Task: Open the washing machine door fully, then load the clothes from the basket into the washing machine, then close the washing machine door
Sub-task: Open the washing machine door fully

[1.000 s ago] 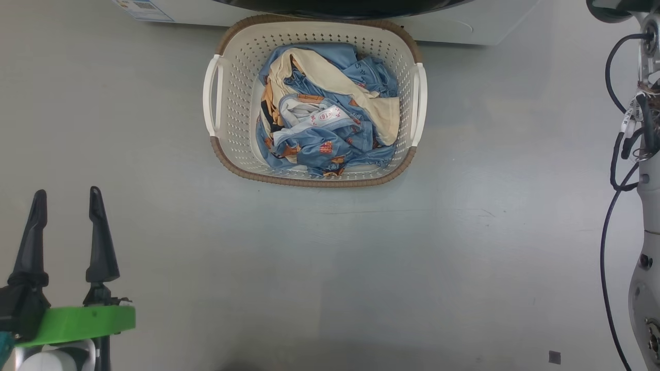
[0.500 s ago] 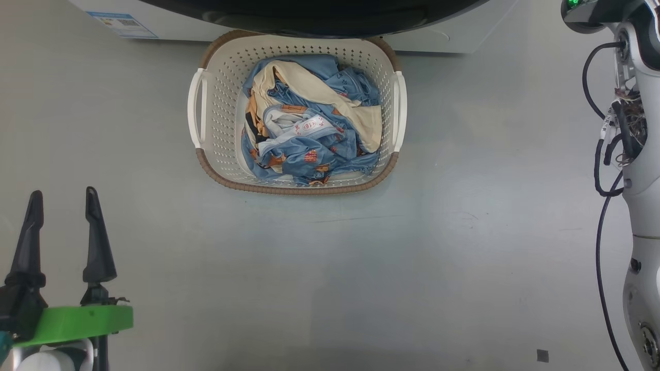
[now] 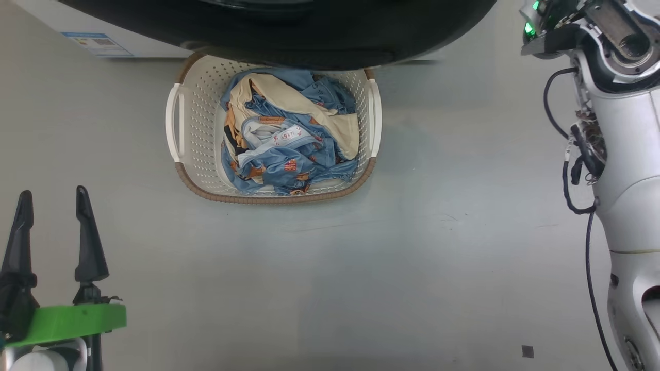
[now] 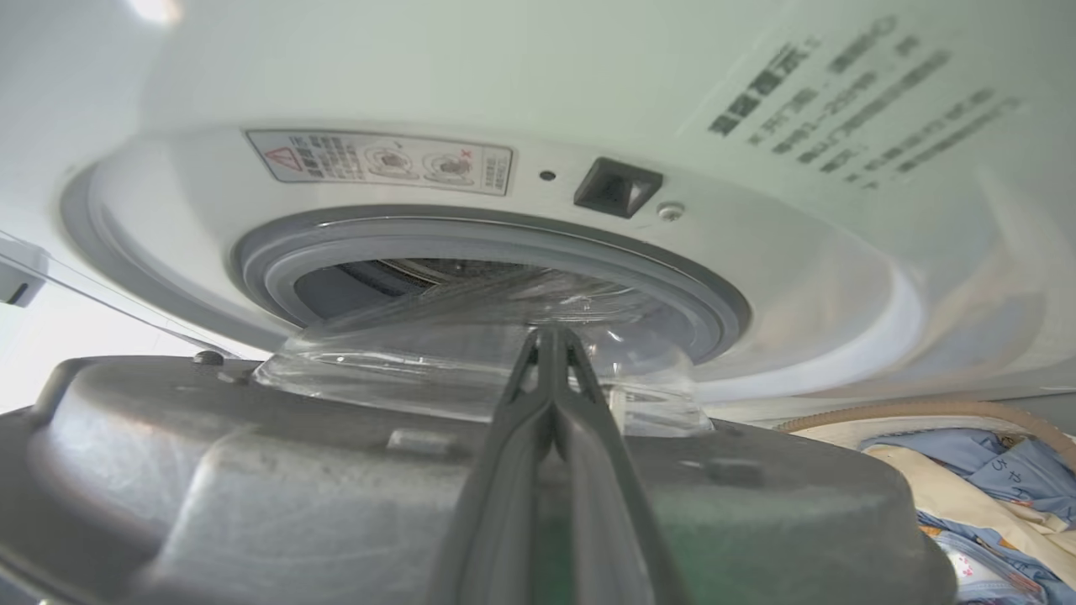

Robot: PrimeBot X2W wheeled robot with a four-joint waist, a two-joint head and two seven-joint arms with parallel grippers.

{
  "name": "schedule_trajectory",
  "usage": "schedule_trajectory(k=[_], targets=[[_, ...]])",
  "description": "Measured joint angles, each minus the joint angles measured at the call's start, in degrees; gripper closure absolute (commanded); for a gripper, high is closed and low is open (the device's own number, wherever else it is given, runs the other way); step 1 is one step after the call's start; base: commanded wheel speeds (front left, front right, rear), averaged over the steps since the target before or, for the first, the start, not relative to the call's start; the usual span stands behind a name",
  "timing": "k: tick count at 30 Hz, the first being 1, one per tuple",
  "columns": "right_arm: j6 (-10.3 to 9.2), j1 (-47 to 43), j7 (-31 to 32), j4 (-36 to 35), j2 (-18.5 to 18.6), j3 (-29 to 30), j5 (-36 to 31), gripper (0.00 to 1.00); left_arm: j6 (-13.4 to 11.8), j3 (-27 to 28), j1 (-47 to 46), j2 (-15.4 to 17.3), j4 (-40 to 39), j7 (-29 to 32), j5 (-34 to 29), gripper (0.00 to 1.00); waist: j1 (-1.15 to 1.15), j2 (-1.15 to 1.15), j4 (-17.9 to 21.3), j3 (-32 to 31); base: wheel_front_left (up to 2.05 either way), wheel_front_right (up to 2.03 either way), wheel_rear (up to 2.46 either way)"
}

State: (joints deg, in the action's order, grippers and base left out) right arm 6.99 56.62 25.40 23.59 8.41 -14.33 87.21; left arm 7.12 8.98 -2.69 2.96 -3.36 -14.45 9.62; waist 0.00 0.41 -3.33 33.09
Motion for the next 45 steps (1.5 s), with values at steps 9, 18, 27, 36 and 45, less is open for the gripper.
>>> schedule_trajectory(k=[9, 18, 27, 36, 45], targets=[[0.00, -1.88, 1.07, -0.77, -2.52, -3.13, 0.15, 1.00, 0.00, -0.31, -0.01, 0.14, 0.18, 0.00, 0.00, 0.00, 0.00, 0.00, 2.26, -1.04, 0.00, 0.00, 0.00], [0.00, -5.15, 2.87, -2.42, -2.67, -7.03, 0.53, 1.00, 0.00, -0.04, -0.58, 0.16, 0.98, 0.00, -0.01, 0.00, 0.00, 0.00, 3.47, -3.21, 0.00, 0.00, 0.00], [0.00, -9.87, 5.11, -4.36, -3.49, -11.87, 1.34, 1.00, 0.00, 0.47, -0.92, 0.11, 2.35, 0.00, -0.01, 0.00, 0.00, 0.00, 4.32, -6.79, 0.00, 0.00, 0.00], [0.00, -16.56, 7.93, -6.69, -3.97, -17.03, 2.68, 1.00, 0.00, 0.24, -0.57, -0.19, 4.01, 0.00, -0.01, 0.00, 0.01, 0.00, 5.06, -12.15, 0.00, 0.00, 0.00], [-0.04, -23.06, 9.07, -9.16, -3.94, -20.26, 4.49, 1.00, 0.00, -0.54, 2.21, -0.44, 5.17, 0.00, -0.01, 0.00, 0.01, 0.00, 4.93, -17.82, 0.00, 0.00, 0.00]])
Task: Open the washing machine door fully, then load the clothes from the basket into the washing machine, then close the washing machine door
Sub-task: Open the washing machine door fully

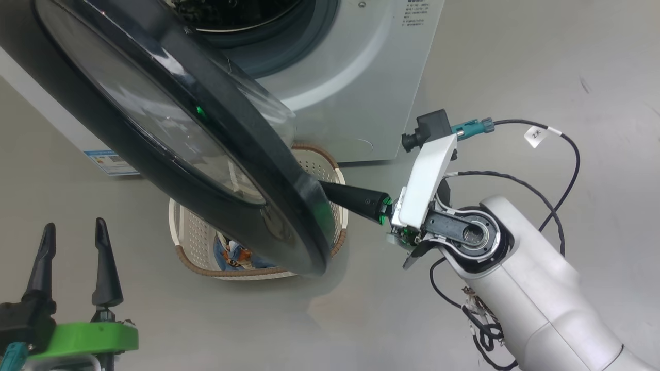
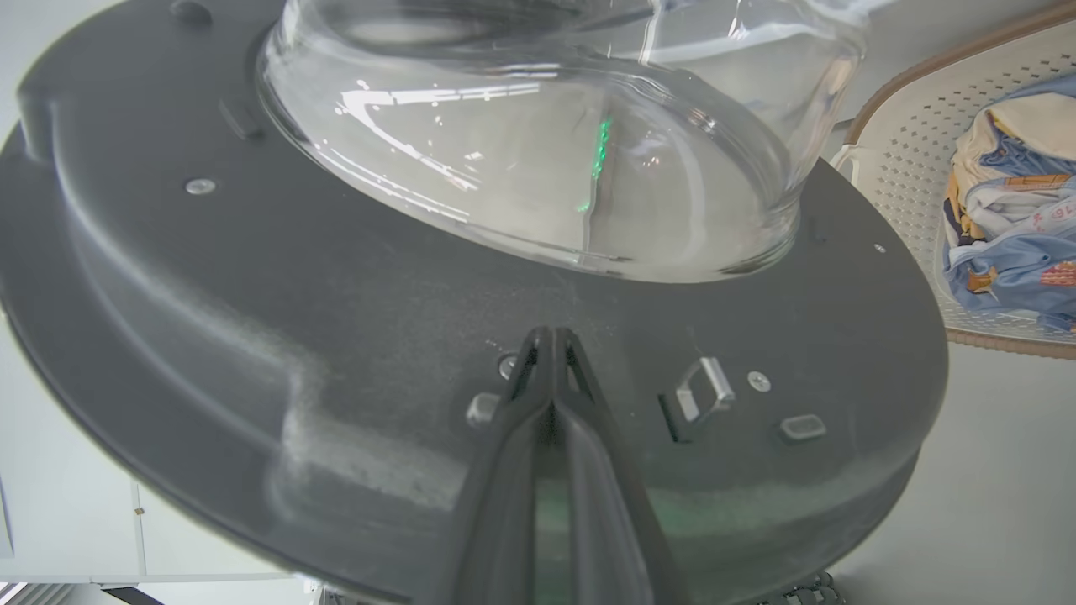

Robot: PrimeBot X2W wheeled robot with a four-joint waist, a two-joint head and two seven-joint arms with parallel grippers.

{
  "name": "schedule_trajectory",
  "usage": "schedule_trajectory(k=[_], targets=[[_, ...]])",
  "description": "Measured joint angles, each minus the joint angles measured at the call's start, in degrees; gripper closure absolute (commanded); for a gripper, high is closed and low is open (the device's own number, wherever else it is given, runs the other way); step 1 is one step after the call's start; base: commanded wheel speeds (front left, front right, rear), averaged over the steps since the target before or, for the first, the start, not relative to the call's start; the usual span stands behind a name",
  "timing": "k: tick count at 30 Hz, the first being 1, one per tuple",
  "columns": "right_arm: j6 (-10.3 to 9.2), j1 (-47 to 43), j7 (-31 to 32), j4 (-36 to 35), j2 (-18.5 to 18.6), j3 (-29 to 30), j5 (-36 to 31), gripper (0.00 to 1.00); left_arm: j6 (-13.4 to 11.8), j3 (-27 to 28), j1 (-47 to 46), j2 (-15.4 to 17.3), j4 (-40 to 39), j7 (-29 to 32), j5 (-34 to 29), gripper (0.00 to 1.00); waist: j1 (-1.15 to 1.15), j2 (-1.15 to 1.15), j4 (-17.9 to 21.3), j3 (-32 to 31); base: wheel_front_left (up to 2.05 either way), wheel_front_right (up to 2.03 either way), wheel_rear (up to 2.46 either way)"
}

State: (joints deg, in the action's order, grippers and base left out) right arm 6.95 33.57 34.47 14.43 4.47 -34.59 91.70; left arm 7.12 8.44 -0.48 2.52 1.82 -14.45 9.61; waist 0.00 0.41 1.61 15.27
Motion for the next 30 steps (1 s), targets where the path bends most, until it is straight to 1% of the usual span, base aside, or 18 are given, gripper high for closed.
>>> schedule_trajectory(k=[6, 10, 19, 30], targets=[[0.01, -2.92, 0.49, -2.09, -0.27, -2.19, 0.88, 1.00, 0.00, -1.12, 0.88, -0.11, 0.27, 0.00, 0.01, 0.00, 0.00, 0.00, -0.84, -3.27, 0.00, 0.00, 0.00], [0.03, -4.77, 0.56, -3.21, -0.29, -3.28, 1.53, 1.00, 0.00, -1.63, 1.28, -0.16, 0.47, 0.00, 0.01, 0.00, 0.00, 0.00, -2.10, -4.86, 0.00, 0.00, 0.00], [0.03, -8.16, 0.42, -4.59, -0.37, -5.67, 2.56, 1.00, 0.00, -3.55, 2.94, -0.23, 1.05, 0.00, 0.19, 0.00, 0.00, 0.00, -6.02, -7.52, 0.00, 0.00, 0.00], [0.03, -10.16, -3.14, -4.80, -0.34, -8.18, 4.10, 1.00, -0.09, -5.87, 3.09, -0.24, 1.25, 0.00, 3.11, 0.00, 0.00, 0.00, -11.72, -9.50, 0.00, 0.00, 0.00]])
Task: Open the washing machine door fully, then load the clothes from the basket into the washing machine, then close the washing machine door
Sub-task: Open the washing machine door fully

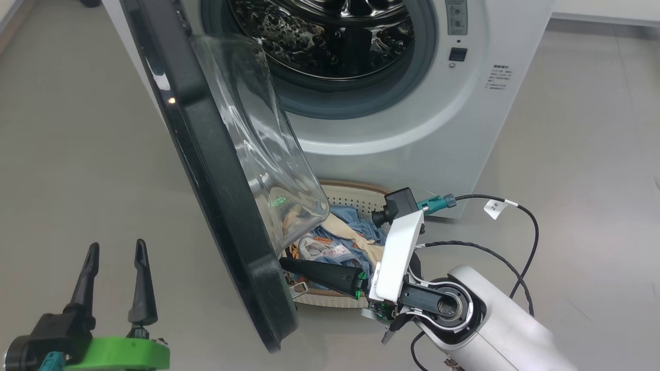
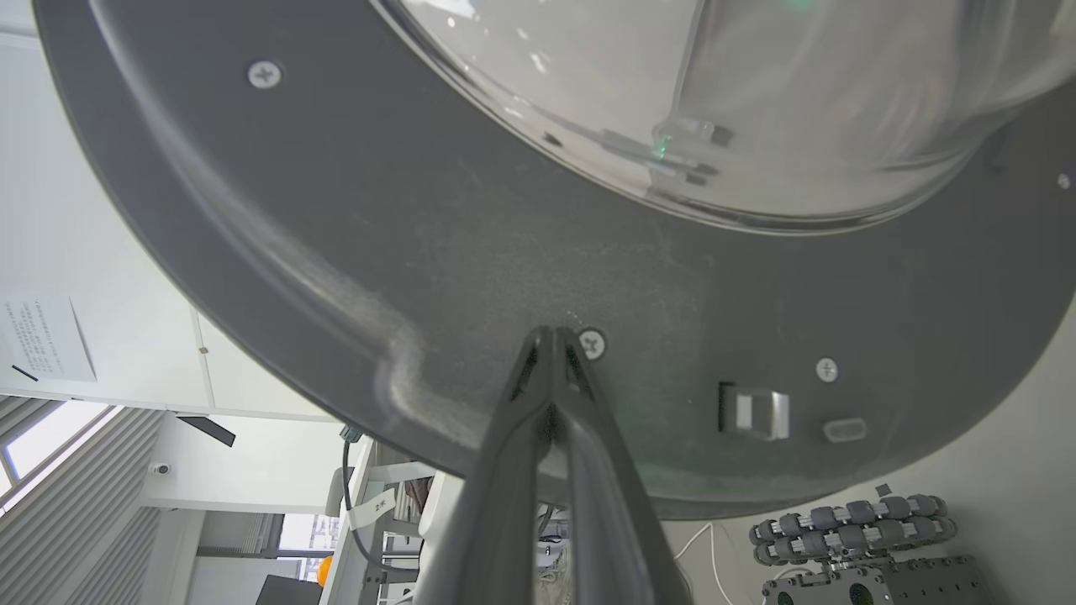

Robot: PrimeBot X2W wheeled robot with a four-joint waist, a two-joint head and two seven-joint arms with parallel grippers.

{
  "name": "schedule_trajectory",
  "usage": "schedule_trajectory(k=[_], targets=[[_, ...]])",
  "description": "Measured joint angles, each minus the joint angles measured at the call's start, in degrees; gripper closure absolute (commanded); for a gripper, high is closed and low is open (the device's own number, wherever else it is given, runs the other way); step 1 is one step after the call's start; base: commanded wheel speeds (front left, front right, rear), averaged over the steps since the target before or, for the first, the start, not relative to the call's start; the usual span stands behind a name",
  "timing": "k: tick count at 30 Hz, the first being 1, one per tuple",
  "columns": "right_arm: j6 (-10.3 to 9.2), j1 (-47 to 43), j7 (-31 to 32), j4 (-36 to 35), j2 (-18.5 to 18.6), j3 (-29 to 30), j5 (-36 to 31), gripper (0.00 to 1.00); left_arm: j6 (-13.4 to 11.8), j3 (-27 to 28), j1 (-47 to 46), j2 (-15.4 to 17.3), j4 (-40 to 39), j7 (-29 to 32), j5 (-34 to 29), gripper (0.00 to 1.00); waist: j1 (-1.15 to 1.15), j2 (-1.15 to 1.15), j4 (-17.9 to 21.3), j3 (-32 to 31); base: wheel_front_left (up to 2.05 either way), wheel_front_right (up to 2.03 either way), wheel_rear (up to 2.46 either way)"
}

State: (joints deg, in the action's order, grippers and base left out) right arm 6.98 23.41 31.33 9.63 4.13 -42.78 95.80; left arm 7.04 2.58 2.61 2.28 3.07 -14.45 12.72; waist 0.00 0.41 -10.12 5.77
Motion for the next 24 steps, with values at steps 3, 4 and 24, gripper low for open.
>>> schedule_trajectory(k=[3, 4, 24], targets=[[0.00, -0.36, -1.18, 0.08, -0.04, -0.27, 0.01, 1.00, -0.08, -0.93, 0.04, -0.01, 0.10, 0.00, 0.27, 0.00, 0.00, 0.00, -1.60, -0.37, 0.00, 0.00, 0.00], [0.00, -0.41, -2.07, 0.24, -0.02, -0.31, 0.10, 1.00, -0.30, -1.18, 0.06, -0.01, 0.13, 0.00, 0.54, 0.00, 0.00, 0.00, -2.68, -0.60, 0.00, 0.00, 0.00], [0.00, -0.39, -7.91, 1.25, -0.32, -4.30, 2.58, 1.00, -1.70, 0.14, 2.88, 0.02, 0.22, 0.00, 0.84, 0.00, 0.00, 0.00, -8.38, -3.03, 0.00, 0.00, 0.00]])
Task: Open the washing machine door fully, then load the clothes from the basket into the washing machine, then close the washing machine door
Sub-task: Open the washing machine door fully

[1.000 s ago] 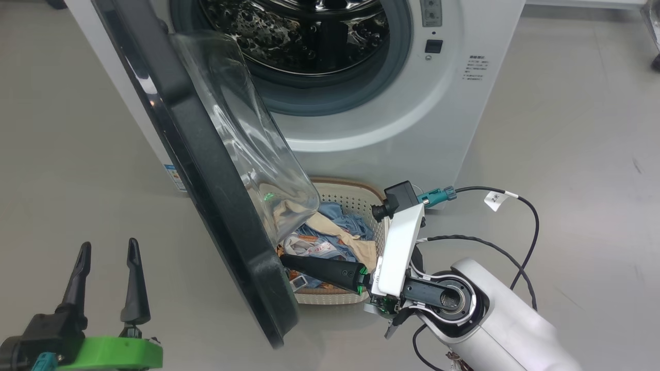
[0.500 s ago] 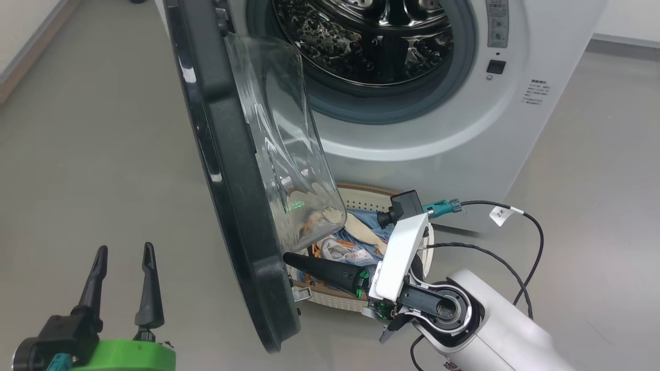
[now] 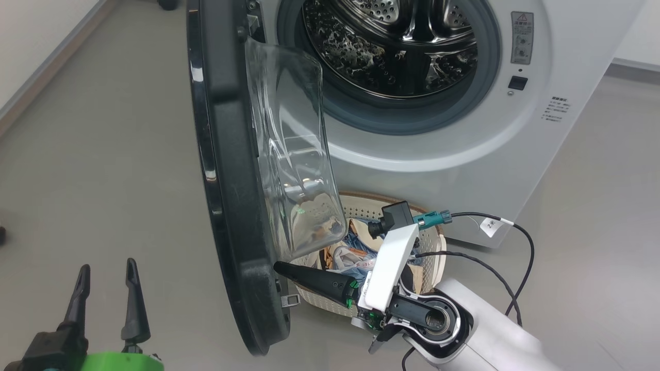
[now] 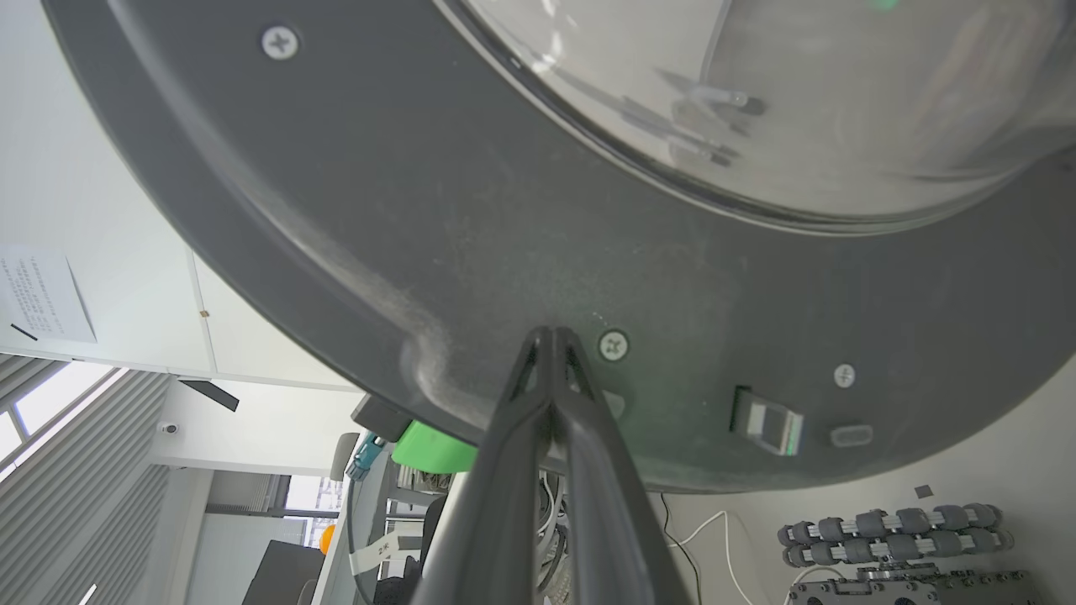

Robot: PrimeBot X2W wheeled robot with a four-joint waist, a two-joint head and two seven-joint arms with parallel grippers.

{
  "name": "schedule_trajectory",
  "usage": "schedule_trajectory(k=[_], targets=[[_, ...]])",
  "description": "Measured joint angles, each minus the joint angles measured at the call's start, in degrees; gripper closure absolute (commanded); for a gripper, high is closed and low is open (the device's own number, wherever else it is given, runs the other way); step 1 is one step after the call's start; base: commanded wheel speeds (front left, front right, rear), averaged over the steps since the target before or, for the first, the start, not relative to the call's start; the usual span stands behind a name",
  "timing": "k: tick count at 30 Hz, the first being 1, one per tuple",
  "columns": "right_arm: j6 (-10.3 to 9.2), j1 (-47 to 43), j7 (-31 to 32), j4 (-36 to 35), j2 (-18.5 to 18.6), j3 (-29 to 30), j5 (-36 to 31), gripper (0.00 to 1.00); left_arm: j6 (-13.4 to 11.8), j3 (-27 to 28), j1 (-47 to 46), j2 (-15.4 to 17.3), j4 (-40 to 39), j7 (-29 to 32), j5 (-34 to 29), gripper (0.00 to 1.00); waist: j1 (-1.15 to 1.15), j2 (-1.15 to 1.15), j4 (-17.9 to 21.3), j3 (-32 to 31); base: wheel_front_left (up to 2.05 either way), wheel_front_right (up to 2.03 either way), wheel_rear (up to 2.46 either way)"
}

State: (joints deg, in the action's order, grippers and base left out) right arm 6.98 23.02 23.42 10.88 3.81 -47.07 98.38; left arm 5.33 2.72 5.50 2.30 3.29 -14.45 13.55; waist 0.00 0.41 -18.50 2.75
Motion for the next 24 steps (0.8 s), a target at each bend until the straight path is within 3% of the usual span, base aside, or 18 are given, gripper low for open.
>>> schedule_trajectory(k=[6, 7, 8, 9, 10, 11, 18, 24], targets=[[0.00, 0.01, -3.10, -0.03, -0.04, 0.92, -3.35, 1.00, -0.55, 1.59, 1.07, -0.01, 0.01, 0.00, 0.00, 0.00, 0.00, 0.00, 1.90, -0.69, 0.00, 0.00, 0.00], [0.00, 0.01, -3.83, -0.04, -0.05, 1.30, -4.86, 0.84, -0.83, 2.03, 1.08, -0.01, -0.07, 0.00, 0.00, 0.00, 0.00, 0.00, 2.30, -0.79, 0.00, 0.00, 0.00], [0.00, 0.01, -4.80, -0.09, -0.07, 1.83, -6.36, 0.84, -0.91, 2.45, 1.09, -0.01, -0.09, 0.00, 0.00, 0.00, 0.00, 0.00, 2.73, -0.88, 0.00, 0.00, 0.00], [0.00, 0.02, -6.00, -0.33, 0.07, 2.34, -7.86, 0.61, -0.94, 2.87, 1.18, -0.01, -0.14, 0.00, 0.00, 0.00, 0.00, 0.00, 3.17, -0.97, 0.00, 0.00, 0.00], [0.00, 0.02, -6.00, -0.33, 0.07, 2.34, -7.86, 0.27, -0.94, 2.87, 1.18, -0.01, -0.14, 0.00, 0.00, 0.00, 0.00, 0.00, 3.17, -0.97, 0.00, 0.00, 0.00], [0.00, 0.05, -7.56, -0.67, 0.62, 2.72, -10.06, 0.00, -1.02, 3.18, 1.31, 0.00, -0.18, 0.00, 0.00, 0.00, 0.00, 0.00, 3.62, -1.05, 0.00, 0.00, 0.00], [0.01, 0.26, -22.17, -1.25, 8.55, 7.04, -25.19, 0.00, -1.16, 5.44, 2.04, -0.01, -0.83, 0.00, -0.40, 0.00, 0.00, 0.00, 7.17, -1.50, 0.00, 0.00, 0.00], [0.02, -0.35, -36.50, 1.88, 17.78, 9.10, -41.20, 0.00, -1.18, 6.66, 2.27, -0.02, -1.70, 0.00, -0.43, 0.00, 0.00, 0.00, 9.94, -1.75, 0.00, 0.00, 0.00]])
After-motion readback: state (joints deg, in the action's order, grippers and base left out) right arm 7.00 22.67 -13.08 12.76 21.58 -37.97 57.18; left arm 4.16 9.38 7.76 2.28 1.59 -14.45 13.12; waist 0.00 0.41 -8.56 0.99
